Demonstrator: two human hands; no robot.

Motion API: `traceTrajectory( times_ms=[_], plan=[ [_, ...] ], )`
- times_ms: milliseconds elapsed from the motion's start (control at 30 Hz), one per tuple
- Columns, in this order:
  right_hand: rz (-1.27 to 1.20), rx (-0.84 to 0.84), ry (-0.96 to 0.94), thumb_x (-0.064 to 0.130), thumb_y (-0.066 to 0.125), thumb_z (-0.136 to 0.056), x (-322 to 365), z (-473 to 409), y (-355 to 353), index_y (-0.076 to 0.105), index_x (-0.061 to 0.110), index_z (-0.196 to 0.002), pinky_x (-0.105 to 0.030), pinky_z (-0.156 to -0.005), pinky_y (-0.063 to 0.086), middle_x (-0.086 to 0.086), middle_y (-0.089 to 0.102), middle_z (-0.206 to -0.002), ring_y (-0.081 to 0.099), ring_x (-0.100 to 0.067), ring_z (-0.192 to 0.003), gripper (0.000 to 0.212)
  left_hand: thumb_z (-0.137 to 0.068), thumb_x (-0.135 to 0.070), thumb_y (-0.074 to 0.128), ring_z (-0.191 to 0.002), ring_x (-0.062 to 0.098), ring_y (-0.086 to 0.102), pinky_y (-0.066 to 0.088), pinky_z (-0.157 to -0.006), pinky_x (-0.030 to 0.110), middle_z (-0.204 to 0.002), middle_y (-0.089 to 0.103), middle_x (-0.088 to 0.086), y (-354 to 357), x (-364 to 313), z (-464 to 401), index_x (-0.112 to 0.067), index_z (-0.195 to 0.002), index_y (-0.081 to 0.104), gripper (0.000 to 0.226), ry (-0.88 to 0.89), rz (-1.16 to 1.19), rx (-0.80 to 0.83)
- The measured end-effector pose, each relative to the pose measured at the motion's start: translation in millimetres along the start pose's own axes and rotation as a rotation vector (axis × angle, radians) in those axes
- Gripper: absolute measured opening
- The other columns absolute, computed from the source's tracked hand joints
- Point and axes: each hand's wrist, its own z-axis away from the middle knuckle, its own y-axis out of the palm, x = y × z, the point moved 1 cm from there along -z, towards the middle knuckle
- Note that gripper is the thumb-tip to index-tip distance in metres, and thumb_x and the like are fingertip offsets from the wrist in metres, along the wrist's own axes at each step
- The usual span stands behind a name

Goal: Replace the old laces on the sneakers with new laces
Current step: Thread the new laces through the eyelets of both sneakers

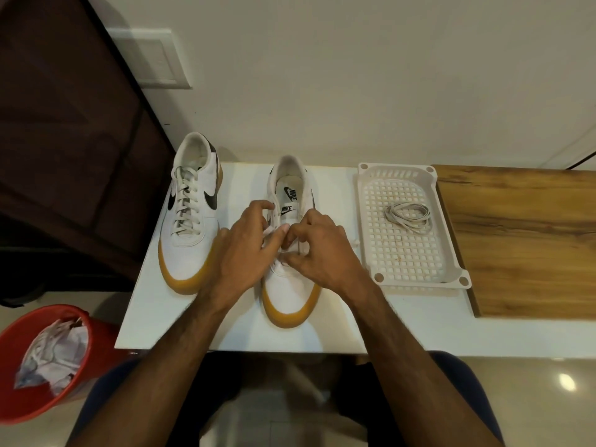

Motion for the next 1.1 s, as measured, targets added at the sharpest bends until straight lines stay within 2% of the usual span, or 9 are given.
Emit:
traceTrajectory(
  times_ms=[67, 167, 367, 433, 533, 633, 833, 933, 1100],
  plan=[
    [0.014, 0.021, 0.008, 0.037, 0.075, -0.086, -1, 0, -2, 0.073, 0.03, -0.099, -0.037, -0.091, 0.038, 0.008, 0.047, -0.098, 0.045, -0.011, -0.1, 0.015, -0.097, -0.051, 0.055, -0.092, 0.011, 0.064, 0.054, -0.083, 0.042, -0.109, 0.058, -0.01, 1, 4, 0, -0.026, -0.134, 0.041, 0.046, -0.025, 0.025, 0.045],
    [0.05, 0.056, 0.025, 0.033, 0.074, -0.087, -1, 0, -1, 0.074, 0.033, -0.102, -0.036, -0.092, 0.035, 0.009, 0.045, -0.099, 0.044, -0.01, -0.102, 0.015, -0.096, -0.047, 0.06, -0.088, 0.012, 0.067, 0.055, -0.083, 0.046, -0.1, 0.059, -0.012, -1, 13, -3, -0.028, -0.134, 0.038, 0.048, -0.086, 0.051, 0.147],
    [0.018, 0.056, 0.07, 0.026, 0.069, -0.09, -1, -2, 1, 0.075, 0.03, -0.098, -0.034, -0.088, 0.036, 0.009, 0.045, -0.094, 0.045, -0.009, -0.096, 0.011, -0.103, -0.028, 0.043, -0.081, 0.019, 0.064, 0.048, -0.086, 0.046, -0.086, 0.067, -0.005, -4, 12, -4, -0.021, -0.127, 0.044, 0.024, -0.13, -0.003, 0.186],
    [-0.016, 0.055, 0.088, 0.023, 0.068, -0.09, -1, -3, 1, 0.074, 0.028, -0.094, -0.036, -0.089, 0.039, 0.009, 0.046, -0.092, 0.05, -0.01, -0.095, 0.009, -0.1, -0.034, 0.032, -0.086, 0.02, 0.064, 0.04, -0.089, 0.045, -0.088, 0.068, -0.006, -4, 10, -2, -0.022, -0.121, 0.046, 0.028, -0.113, -0.09, 0.166],
    [-0.061, 0.06, 0.096, 0.022, 0.068, -0.09, -2, -3, 2, 0.073, 0.027, -0.091, -0.041, -0.092, 0.044, 0.01, 0.05, -0.091, 0.054, -0.009, -0.09, 0.008, -0.101, -0.056, 0.041, -0.103, 0.016, 0.06, 0.034, -0.095, 0.046, -0.11, 0.065, -0.01, -3, 13, -2, -0.025, -0.119, 0.047, 0.036, -0.159, -0.121, 0.168],
    [-0.071, 0.048, 0.104, 0.023, 0.065, -0.09, -3, -3, 2, 0.07, 0.023, -0.089, -0.044, -0.091, 0.046, 0.012, 0.051, -0.086, 0.054, -0.008, -0.086, 0.005, -0.094, -0.068, 0.045, -0.106, 0.016, 0.06, 0.036, -0.092, 0.044, -0.115, 0.063, -0.011, 2, 16, 0, -0.026, -0.118, 0.042, 0.049, -0.156, -0.16, 0.228],
    [-0.256, 0.111, 0.166, 0.02, 0.057, -0.093, -8, -1, -8, 0.06, 0.004, -0.085, -0.038, -0.076, 0.046, -0.002, 0.061, -0.083, 0.054, -0.016, -0.075, 0.018, -0.093, -0.051, 0.037, -0.089, 0.021, 0.062, 0.03, -0.084, 0.04, -0.099, 0.069, -0.007, -1, 12, -2, -0.023, -0.109, 0.038, 0.032, -0.202, -0.119, 0.241],
    [-0.438, 0.162, 0.27, 0.018, 0.051, -0.097, -17, 4, -17, 0.054, -0.004, -0.087, -0.034, -0.07, 0.039, -0.007, 0.054, -0.078, 0.047, -0.014, -0.07, 0.025, -0.102, -0.039, 0.044, -0.088, 0.019, 0.062, 0.038, -0.091, 0.044, -0.096, 0.068, -0.008, -4, 14, -1, -0.022, -0.109, 0.039, 0.018, -0.231, -0.005, 0.268],
    [-0.335, 0.071, 0.153, 0.031, 0.063, -0.089, -9, 0, -2, 0.069, 0.028, -0.093, -0.036, -0.085, 0.045, 0.007, 0.063, -0.095, 0.058, -0.009, -0.089, 0.008, -0.1, -0.044, 0.056, -0.096, 0.013, 0.065, 0.048, -0.097, 0.047, -0.102, 0.067, -0.012, -5, 18, -3, -0.028, -0.106, 0.045, 0.02, -0.319, 0.236, 0.301]
  ],
)
